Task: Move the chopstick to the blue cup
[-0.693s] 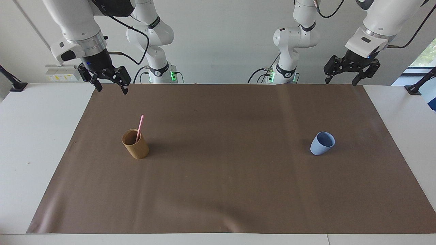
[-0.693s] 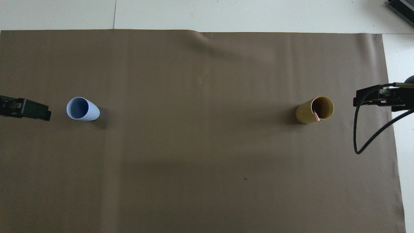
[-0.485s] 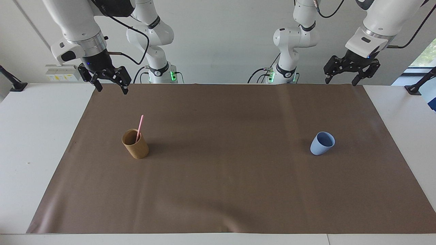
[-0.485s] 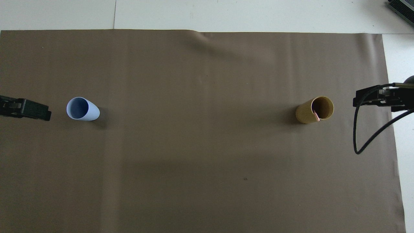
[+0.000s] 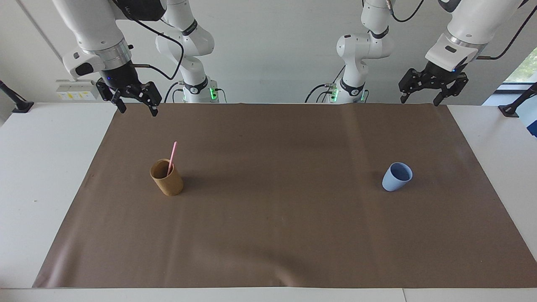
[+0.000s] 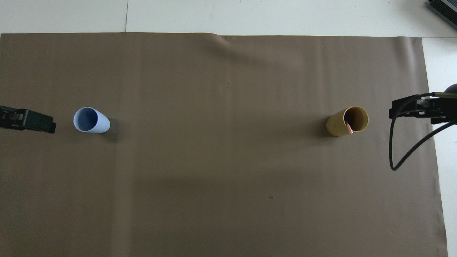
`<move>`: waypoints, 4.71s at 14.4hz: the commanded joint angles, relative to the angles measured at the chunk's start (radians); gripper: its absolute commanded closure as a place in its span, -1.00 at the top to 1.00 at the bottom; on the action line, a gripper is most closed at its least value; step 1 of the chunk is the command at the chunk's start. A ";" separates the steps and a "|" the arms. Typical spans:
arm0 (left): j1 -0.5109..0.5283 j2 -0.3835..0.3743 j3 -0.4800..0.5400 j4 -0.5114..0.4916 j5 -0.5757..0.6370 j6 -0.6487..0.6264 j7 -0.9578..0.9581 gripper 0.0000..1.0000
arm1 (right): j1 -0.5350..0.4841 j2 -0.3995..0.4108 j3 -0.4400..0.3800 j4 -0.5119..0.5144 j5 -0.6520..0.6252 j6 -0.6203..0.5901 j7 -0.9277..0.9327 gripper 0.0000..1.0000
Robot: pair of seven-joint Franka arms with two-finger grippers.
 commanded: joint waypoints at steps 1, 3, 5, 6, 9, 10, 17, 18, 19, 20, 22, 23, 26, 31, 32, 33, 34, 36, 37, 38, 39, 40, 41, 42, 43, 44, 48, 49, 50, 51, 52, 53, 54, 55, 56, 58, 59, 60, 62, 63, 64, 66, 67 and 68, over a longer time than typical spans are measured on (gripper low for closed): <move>0.009 -0.024 0.005 -0.028 0.012 0.015 -0.010 1.00 | -0.005 -0.031 0.000 -0.036 0.020 0.007 -0.024 1.00; 0.024 -0.024 0.005 -0.028 0.012 0.015 -0.010 1.00 | -0.005 -0.031 0.000 -0.038 0.020 0.007 -0.023 1.00; 0.025 -0.024 0.005 -0.028 0.012 0.015 -0.010 1.00 | -0.005 -0.031 0.000 -0.038 0.020 0.007 -0.023 1.00; 0.025 -0.024 0.005 -0.028 0.012 0.015 -0.010 1.00 | -0.005 -0.031 0.000 -0.038 0.020 0.007 -0.023 1.00; 0.025 -0.024 0.005 -0.028 0.012 0.015 -0.010 1.00 | -0.005 -0.031 0.000 -0.039 0.020 0.007 -0.023 1.00; 0.025 -0.024 0.005 -0.028 0.012 0.015 -0.010 1.00 | -0.005 -0.031 0.000 -0.039 0.020 0.007 -0.023 1.00; 0.025 -0.024 0.005 -0.028 0.012 0.015 -0.010 1.00 | -0.005 -0.032 0.000 -0.041 0.020 0.007 -0.021 1.00; 0.025 -0.024 0.005 -0.026 0.012 0.015 -0.010 1.00 | -0.005 -0.032 0.000 -0.039 0.020 0.007 -0.020 1.00; 0.025 -0.024 0.005 -0.026 0.012 0.015 -0.010 1.00 | -0.005 -0.032 0.000 -0.039 0.020 0.008 -0.020 1.00; 0.025 -0.024 0.005 -0.026 0.012 0.015 -0.010 1.00 | -0.005 -0.032 0.000 -0.041 0.020 0.007 -0.020 1.00; 0.025 -0.024 0.005 -0.028 0.012 0.015 -0.010 1.00 | -0.005 -0.032 0.000 -0.041 0.020 0.007 -0.020 1.00; 0.025 -0.024 0.005 -0.026 0.012 0.015 -0.010 1.00 | -0.005 -0.032 0.000 -0.041 0.022 0.007 -0.020 1.00; 0.025 -0.024 0.005 -0.026 0.012 0.015 -0.010 1.00 | -0.005 -0.032 0.000 -0.041 0.020 0.007 -0.020 1.00; 0.011 -0.025 0.002 -0.026 0.010 0.014 -0.013 1.00 | -0.005 -0.032 0.000 -0.041 0.020 0.007 -0.020 1.00; 0.009 -0.025 -0.001 -0.025 0.010 0.006 -0.011 1.00 | -0.005 -0.032 0.000 -0.041 0.020 0.007 -0.020 1.00; 0.009 -0.025 -0.006 -0.020 0.010 0.005 -0.014 1.00 | -0.005 -0.032 0.000 -0.041 0.020 0.007 -0.020 1.00; 0.011 -0.027 -0.004 -0.023 0.010 0.018 -0.007 1.00 | -0.005 -0.032 0.000 -0.041 0.020 0.007 -0.020 1.00; 0.021 -0.015 -0.004 -0.026 0.010 0.070 0.000 1.00 | -0.005 -0.032 0.000 -0.041 0.020 0.008 -0.020 1.00; 0.026 -0.005 -0.001 -0.035 0.010 0.101 0.007 1.00 | -0.005 -0.032 0.000 -0.041 0.020 0.007 -0.020 1.00; 0.034 0.013 0.002 -0.035 0.010 0.124 0.029 1.00 | -0.005 -0.032 0.000 -0.039 0.022 0.007 -0.020 1.00; 0.055 0.036 0.002 -0.035 0.010 0.146 0.055 1.00 | -0.005 -0.032 0.000 -0.041 0.020 0.007 -0.020 1.00; 0.069 0.053 0.002 -0.037 0.010 0.167 0.070 1.00 | -0.005 -0.032 0.000 -0.041 0.020 0.007 -0.020 1.00; 0.074 0.070 0.002 -0.049 0.010 0.185 0.078 1.00 | -0.005 -0.032 0.000 -0.041 0.020 0.007 -0.020 1.00; 0.084 0.073 0.002 -0.072 0.010 0.210 0.090 1.00 | -0.005 -0.032 0.000 -0.041 0.020 0.007 -0.020 1.00; 0.096 0.078 0.002 -0.112 0.010 0.262 0.107 1.00 | -0.007 -0.032 0.000 -0.041 0.020 0.007 -0.020 1.00; 0.107 0.078 0.002 -0.159 0.010 0.314 0.119 1.00 | -0.007 -0.032 0.000 -0.041 0.020 0.007 -0.020 1.00; 0.110 0.096 0.002 -0.323 0.009 0.488 0.133 1.00 | -0.013 -0.037 0.000 -0.056 0.020 0.010 -0.020 1.00; 0.118 0.099 0.002 -0.353 0.010 0.517 0.133 1.00 | -0.013 -0.037 0.000 -0.058 0.020 0.008 -0.020 1.00; 0.121 0.107 0.002 -0.377 0.009 0.558 0.133 1.00 | -0.015 -0.037 0.000 -0.058 0.022 0.008 -0.018 1.00; 0.123 0.128 0.002 -0.405 0.009 0.607 0.132 1.00 | -0.015 -0.037 0.000 -0.058 0.020 0.008 -0.020 1.00; 0.124 0.146 0.002 -0.422 0.009 0.649 0.133 1.00 | -0.015 -0.037 0.000 -0.058 0.022 0.008 -0.018 1.00; 0.130 0.159 0.002 -0.443 0.009 0.682 0.133 1.00 | -0.015 -0.037 0.000 -0.058 0.022 0.008 -0.018 1.00; 0.136 0.165 0.002 -0.458 0.009 0.704 0.133 1.00 | -0.015 -0.037 0.000 -0.058 0.020 0.010 -0.018 1.00; 0.138 0.176 0.002 -0.474 0.009 0.735 0.133 1.00 | -0.015 -0.037 0.000 -0.058 0.020 0.010 -0.018 1.00; 0.140 0.200 0.002 -0.474 0.006 0.761 0.132 1.00 | -0.015 -0.038 0.000 -0.061 0.022 0.010 -0.018 1.00; 0.153 0.234 0.002 -0.479 -0.002 0.804 0.132 1.00 | -0.015 -0.040 0.000 -0.065 0.022 0.010 -0.018 1.00; 0.155 0.239 0.002 -0.482 -0.013 0.813 0.132 1.00 | -0.016 -0.043 0.000 -0.067 0.022 0.008 -0.017 1.00; 0.156 0.243 0.002 -0.486 -0.022 0.821 0.133 1.00 | -0.016 -0.043 0.000 -0.072 0.022 0.010 -0.017 1.00; 0.159 0.246 0.000 -0.506 -0.022 0.833 0.133 1.00 | -0.016 -0.043 0.000 -0.073 0.022 0.013 0.001 1.00; 0.160 0.249 0.000 -0.514 -0.030 0.841 0.132 1.00 | -0.016 -0.043 0.000 -0.073 0.023 0.013 0.011 1.00; 0.156 0.251 0.000 -0.517 -0.046 0.844 0.132 0.93 | -0.016 -0.043 0.000 -0.073 0.023 0.013 0.014 1.00; 0.159 0.248 -0.001 -0.526 -0.063 0.839 0.133 0.70 | -0.016 -0.043 0.000 -0.073 0.022 0.013 0.014 1.00; 0.160 0.248 -0.001 -0.526 -0.068 0.835 0.133 0.47 | -0.015 -0.043 0.000 -0.073 0.023 0.013 0.014 1.00; 0.160 0.248 -0.001 -0.526 -0.068 0.833 0.138 -0.09 | -0.015 -0.043 0.000 -0.073 0.023 0.013 0.014 1.00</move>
